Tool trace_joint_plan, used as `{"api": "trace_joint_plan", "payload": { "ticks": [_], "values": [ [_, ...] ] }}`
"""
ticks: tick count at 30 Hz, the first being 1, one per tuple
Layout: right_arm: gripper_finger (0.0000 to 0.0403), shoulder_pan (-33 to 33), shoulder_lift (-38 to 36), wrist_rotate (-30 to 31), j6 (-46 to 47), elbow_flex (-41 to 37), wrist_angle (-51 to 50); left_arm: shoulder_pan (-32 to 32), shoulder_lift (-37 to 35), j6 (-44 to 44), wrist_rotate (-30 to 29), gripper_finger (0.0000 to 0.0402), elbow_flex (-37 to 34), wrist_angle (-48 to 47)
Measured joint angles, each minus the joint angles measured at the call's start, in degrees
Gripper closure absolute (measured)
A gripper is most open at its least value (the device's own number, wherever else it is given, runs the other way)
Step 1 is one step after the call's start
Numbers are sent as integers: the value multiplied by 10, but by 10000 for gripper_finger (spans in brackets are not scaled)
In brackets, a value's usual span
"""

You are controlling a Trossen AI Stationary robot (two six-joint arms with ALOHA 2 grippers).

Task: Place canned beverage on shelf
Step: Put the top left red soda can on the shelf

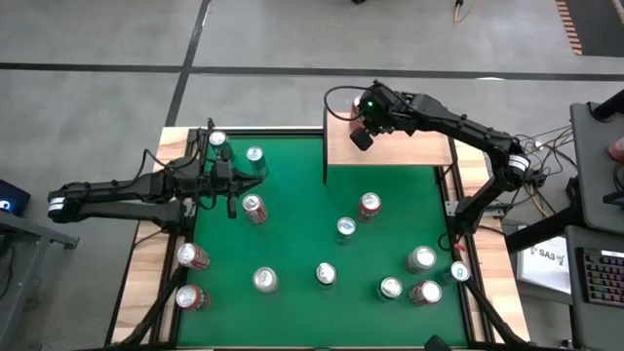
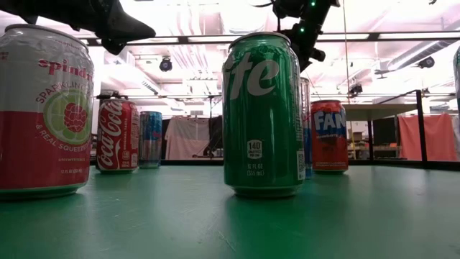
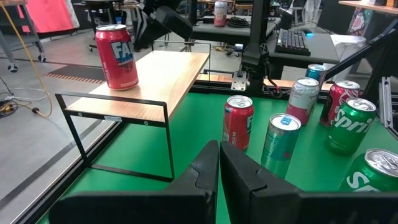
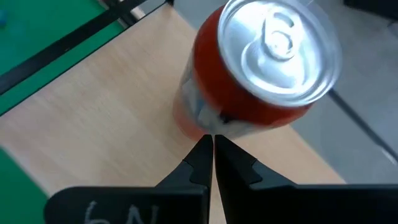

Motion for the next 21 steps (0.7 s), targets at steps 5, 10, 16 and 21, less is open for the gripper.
{"api": "trace_joint_plan", "payload": {
  "ticks": [5,10,16,21],
  "values": [
    [394,1,0,-13,6,-9,10,0,0,0,0,402,0,0],
    [394,-8,0,3,-6,-20,34,0,0,0,0,402,0,0],
    [394,-11,0,11,-11,-24,45,0,0,0,0,402,0,0],
    [394,-11,0,23,-16,-24,46,0,0,0,0,402,0,0]
  ]
}}
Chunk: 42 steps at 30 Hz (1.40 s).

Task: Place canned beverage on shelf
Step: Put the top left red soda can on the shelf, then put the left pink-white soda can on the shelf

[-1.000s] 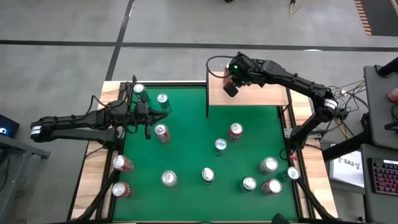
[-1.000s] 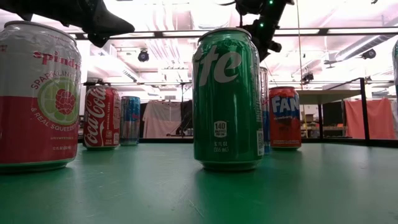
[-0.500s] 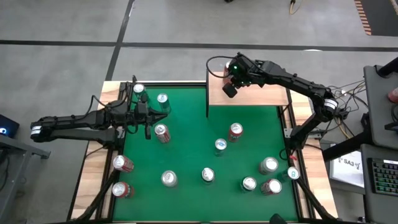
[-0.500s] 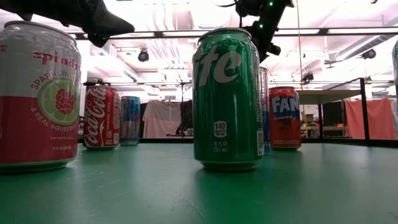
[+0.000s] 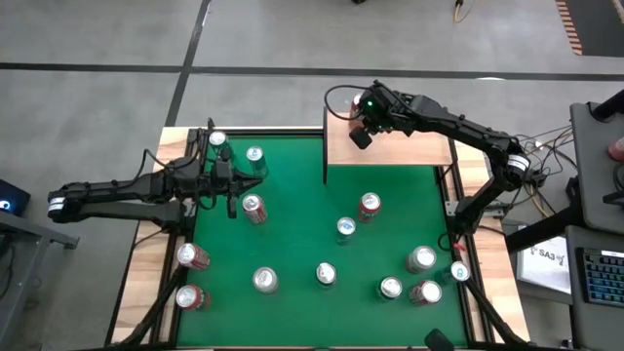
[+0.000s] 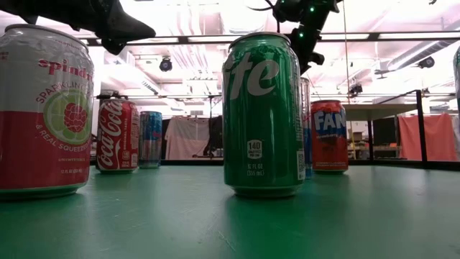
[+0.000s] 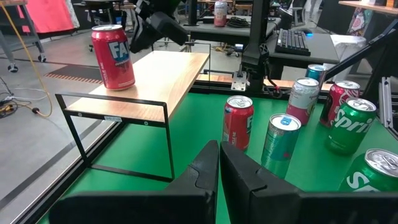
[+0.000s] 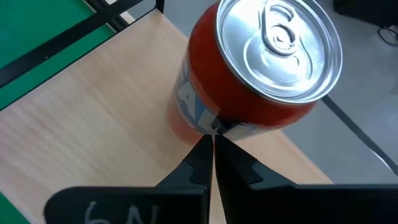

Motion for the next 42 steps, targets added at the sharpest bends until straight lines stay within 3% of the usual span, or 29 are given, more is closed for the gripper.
{"api": "trace_joint_plan", "payload": {
  "ticks": [29,37,42],
  "values": [
    [394,-4,16,-10,20,-6,-6,0,0,0,0,402,0,0],
    [394,40,-6,-36,75,-6,-53,0,0,0,0,402,0,0],
    [394,110,-22,-41,109,-6,-68,0,1,0,0,402,0,0]
  ]
}}
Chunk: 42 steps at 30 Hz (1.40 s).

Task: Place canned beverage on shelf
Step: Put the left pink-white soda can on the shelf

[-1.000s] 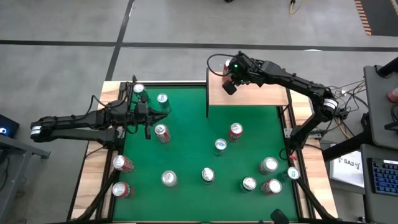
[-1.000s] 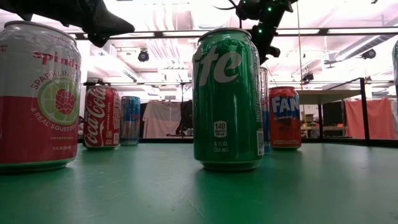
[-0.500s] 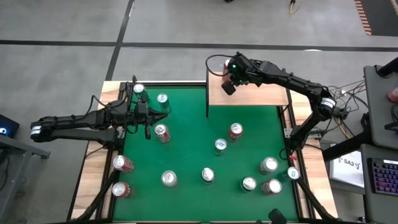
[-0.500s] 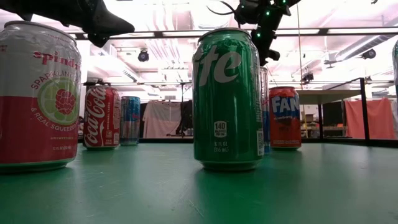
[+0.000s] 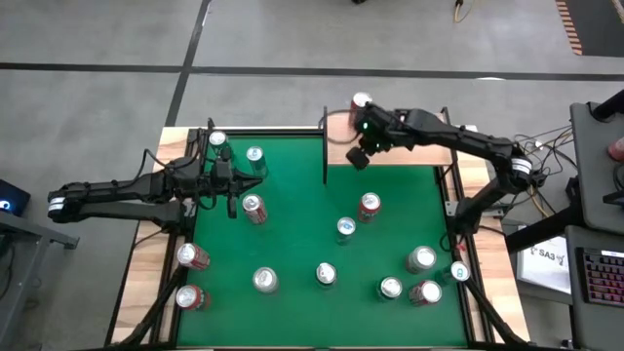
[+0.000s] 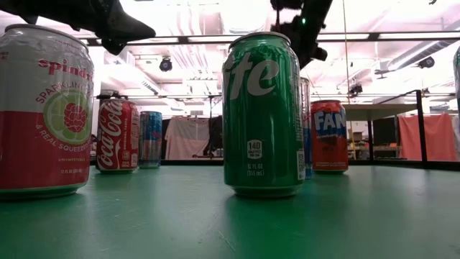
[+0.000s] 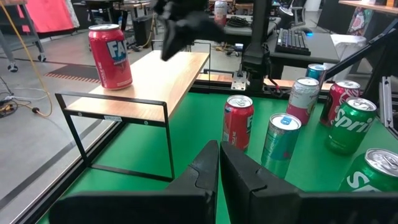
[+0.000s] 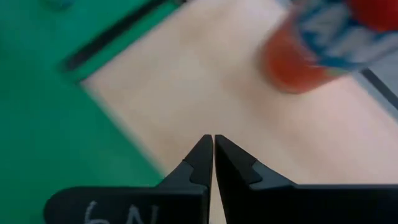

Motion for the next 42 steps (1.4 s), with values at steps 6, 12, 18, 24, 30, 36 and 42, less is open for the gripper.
{"api": "trace_joint_plan", "payload": {
  "ticks": [6,12,18,24,30,36,42],
  "values": [
    [394,114,-24,20,11,-7,28,0,0,-5,0,402,0,4],
    [394,232,-66,15,8,-79,144,0,0,-40,2,402,0,4],
    [394,323,-125,19,-27,-192,290,-12,7,-93,3,402,0,5],
    [394,356,-170,20,-94,-308,471,-76,44,-143,4,402,-2,31],
    [394,356,-199,21,-132,-369,534,-156,88,-197,4,402,-2,105],
    [394,356,-225,16,-162,-392,550,-205,132,-284,-6,402,27,113],
    [394,356,-244,16,-193,-392,545,-249,206,-392,-10,402,121,-8]
  ]
}}
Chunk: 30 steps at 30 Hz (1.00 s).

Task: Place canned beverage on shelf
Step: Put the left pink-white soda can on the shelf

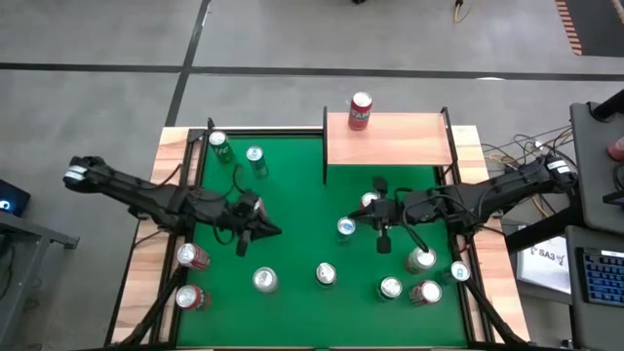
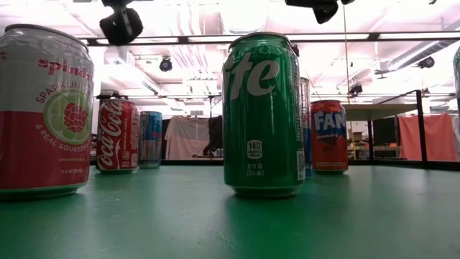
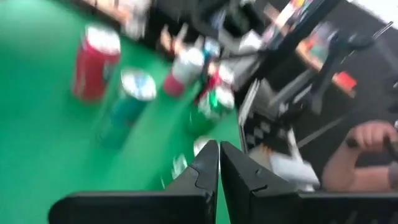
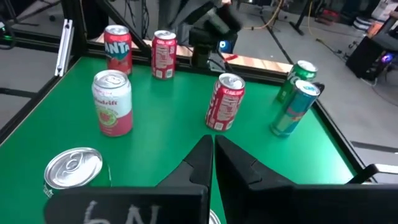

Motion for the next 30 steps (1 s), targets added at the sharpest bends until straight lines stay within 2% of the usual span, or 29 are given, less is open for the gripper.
{"api": "trace_joint_plan", "payload": {
  "ticks": [2,8,11,13,17,19,23,30],
  "values": [
    [394,0,-4,0,-1,0,-6,-20,31,-44,0,402,50,-98],
    [394,0,0,0,-16,-2,-19,-75,115,-216,1,402,201,-504],
    [394,0,1,0,-19,-2,-25,-95,140,-269,4,402,248,-611],
    [394,0,1,0,-30,-2,-27,-107,147,-255,4,402,267,-626],
    [394,-1,-9,0,-68,-2,-29,-154,164,-122,3,402,292,-578],
    [394,-1,-22,0,-77,-1,-31,-175,176,-93,-8,402,302,-565],
    [394,-1,-47,0,-83,-1,-39,-187,208,-136,-49,402,324,-561],
    [394,-1,-68,0,-83,-1,-66,-191,263,-140,-50,402,369,-546]
  ]
}}
